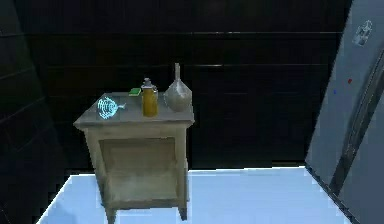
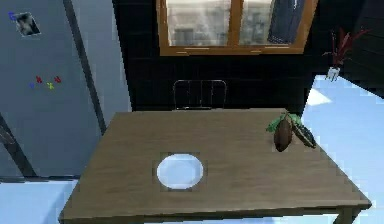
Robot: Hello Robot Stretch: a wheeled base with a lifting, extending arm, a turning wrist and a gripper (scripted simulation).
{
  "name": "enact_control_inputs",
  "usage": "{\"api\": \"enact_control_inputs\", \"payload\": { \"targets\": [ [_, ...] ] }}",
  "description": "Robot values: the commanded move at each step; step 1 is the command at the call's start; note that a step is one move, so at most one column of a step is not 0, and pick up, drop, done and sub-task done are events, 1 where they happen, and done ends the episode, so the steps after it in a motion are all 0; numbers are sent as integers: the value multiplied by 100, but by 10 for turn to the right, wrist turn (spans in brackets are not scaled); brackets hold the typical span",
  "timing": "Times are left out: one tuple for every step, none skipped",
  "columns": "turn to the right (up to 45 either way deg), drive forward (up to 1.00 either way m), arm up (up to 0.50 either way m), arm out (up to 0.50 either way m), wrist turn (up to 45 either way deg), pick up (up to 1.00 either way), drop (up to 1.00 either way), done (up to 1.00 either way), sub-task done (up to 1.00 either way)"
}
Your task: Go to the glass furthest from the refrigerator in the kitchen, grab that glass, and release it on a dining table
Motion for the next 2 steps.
{"api": "enact_control_inputs", "payload": {
  "targets": [
    [0, 60, 0, 0, 0, 0, 0, 0, 0],
    [450, 0, 0, 0, 0, 0, 0, 0, 0]
  ]
}}
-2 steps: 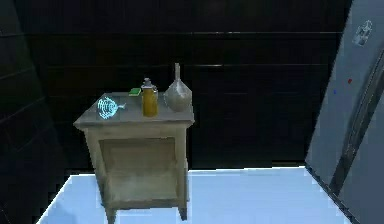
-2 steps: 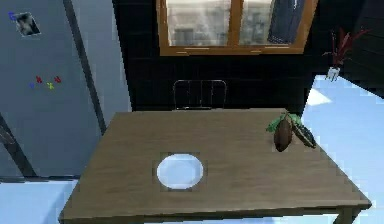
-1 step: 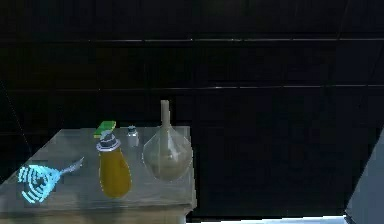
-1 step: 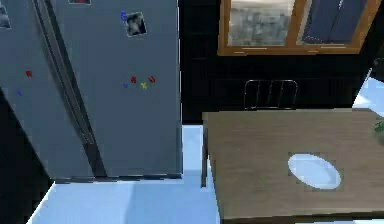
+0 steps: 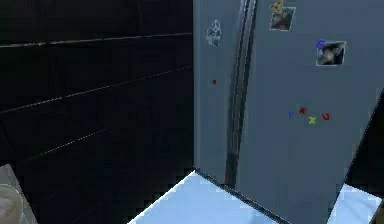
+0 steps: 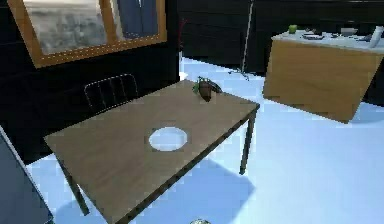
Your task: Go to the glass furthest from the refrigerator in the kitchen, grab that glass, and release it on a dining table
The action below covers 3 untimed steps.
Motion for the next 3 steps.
{"api": "enact_control_inputs", "payload": {
  "targets": [
    [450, 0, 0, 0, 0, 0, 0, 0, 0],
    [450, 0, 0, 0, 0, 0, 0, 0, 0],
    [390, 0, 0, 0, 0, 0, 0, 0, 0]
  ]
}}
